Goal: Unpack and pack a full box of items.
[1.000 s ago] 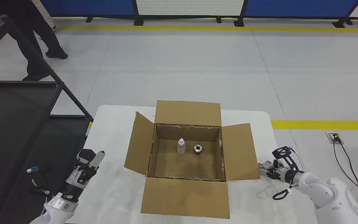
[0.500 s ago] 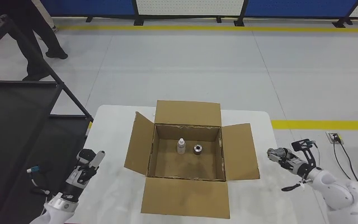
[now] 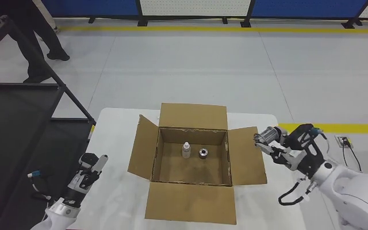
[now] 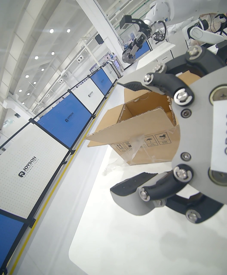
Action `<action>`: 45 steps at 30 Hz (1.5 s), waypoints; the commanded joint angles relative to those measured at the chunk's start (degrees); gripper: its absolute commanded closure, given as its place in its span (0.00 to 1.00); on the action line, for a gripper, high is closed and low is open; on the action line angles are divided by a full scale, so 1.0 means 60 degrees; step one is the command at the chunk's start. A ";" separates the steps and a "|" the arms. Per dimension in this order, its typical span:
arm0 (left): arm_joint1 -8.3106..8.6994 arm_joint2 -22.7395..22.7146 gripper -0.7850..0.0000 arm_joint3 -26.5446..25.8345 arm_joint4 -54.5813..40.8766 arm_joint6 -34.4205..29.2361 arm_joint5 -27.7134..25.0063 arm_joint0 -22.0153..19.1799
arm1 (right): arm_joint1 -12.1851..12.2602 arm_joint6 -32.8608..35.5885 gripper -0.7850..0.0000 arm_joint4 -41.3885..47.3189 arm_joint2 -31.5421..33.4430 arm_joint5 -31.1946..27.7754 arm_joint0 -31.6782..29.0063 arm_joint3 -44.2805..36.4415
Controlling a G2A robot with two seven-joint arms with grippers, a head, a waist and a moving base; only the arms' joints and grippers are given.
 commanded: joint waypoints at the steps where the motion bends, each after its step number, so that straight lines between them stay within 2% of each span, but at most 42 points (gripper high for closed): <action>1: 0.0000 0.0000 0.00 0.0000 0.0000 0.0000 0.0000 0.0000 | -0.0035 0.0484 1.00 -0.0095 -0.1048 0.0045 0.0662 -0.0036; 6: 0.0000 0.0000 0.00 0.0000 0.0000 0.0000 0.0000 0.0000 | -0.0269 0.1839 1.00 -0.0163 -0.3804 0.0005 0.2806 0.1078; 11: 0.0000 0.0000 0.00 0.0000 0.0000 0.0000 0.0000 0.0000 | -0.0839 0.2554 1.00 -0.0120 -0.6543 0.0600 0.4943 0.3148; 15: 0.0000 0.0000 0.00 0.0000 0.0000 0.0000 0.0000 0.0000 | -0.1420 0.2696 1.00 0.0224 -0.8209 0.1146 0.6174 0.4847; 20: 0.0000 0.0000 0.00 0.0000 0.0000 0.0000 0.0000 0.0000 | -0.2133 0.2762 1.00 0.0262 -0.9605 0.2169 0.7201 0.6654; 26: 0.0000 0.0000 0.00 0.0000 0.0000 0.0000 0.0000 0.0000 | -0.2770 0.2802 1.00 0.0534 -1.0429 0.2704 0.7764 0.8045; 36: 0.0000 0.0000 0.00 0.0000 0.0000 0.0000 0.0000 0.0000 | -0.3360 0.3080 1.00 0.0674 -1.1002 0.2557 0.8029 0.9120; 41: 0.0000 0.0000 0.00 0.0000 0.0000 0.0000 0.0000 0.0000 | -0.3556 0.3008 0.73 0.0634 -1.1108 0.2334 0.8100 0.9445; 45: 0.0000 0.0000 0.00 0.0000 0.0000 0.0000 0.0000 0.0000 | -0.3666 0.2994 0.64 0.0611 -1.1118 0.2207 0.8123 0.9629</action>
